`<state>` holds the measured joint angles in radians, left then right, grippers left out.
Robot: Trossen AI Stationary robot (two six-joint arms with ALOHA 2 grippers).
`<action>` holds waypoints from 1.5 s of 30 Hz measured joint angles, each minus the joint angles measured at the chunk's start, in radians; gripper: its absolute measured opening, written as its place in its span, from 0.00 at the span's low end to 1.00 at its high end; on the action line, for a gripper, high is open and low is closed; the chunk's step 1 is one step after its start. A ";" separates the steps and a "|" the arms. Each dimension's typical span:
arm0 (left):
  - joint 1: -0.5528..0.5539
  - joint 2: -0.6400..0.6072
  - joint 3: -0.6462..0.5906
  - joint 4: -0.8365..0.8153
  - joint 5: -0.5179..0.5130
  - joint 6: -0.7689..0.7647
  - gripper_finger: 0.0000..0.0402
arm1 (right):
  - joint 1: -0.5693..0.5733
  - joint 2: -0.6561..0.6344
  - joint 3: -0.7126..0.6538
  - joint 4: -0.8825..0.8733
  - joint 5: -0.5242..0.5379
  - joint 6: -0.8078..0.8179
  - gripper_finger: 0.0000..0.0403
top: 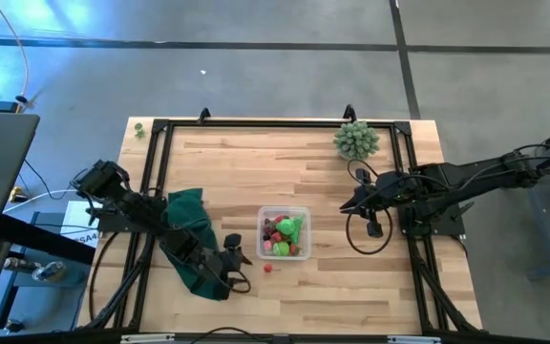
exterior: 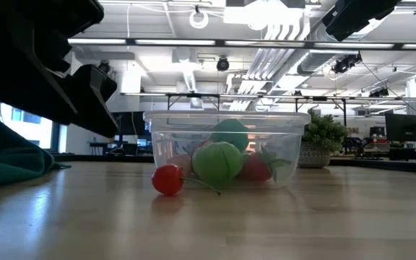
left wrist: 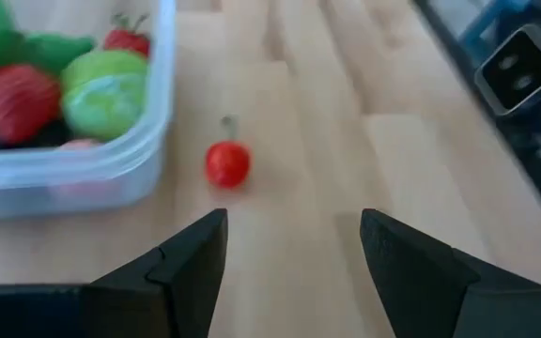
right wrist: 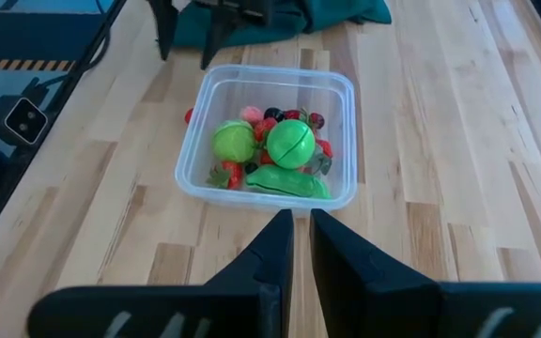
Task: Pick and placing Produce into tupperware
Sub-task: Put the red cherry into the transparent bin
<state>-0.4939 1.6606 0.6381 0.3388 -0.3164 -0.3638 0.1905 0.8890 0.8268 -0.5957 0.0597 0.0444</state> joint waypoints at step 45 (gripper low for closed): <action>0.108 0.241 0.167 0.023 -0.010 0.217 0.58 | 0.000 0.000 0.000 0.001 0.000 0.000 0.07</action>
<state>-0.3855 1.9015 0.8051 0.3621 -0.3269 -0.1471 0.1905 0.8890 0.8268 -0.5949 0.0597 0.0444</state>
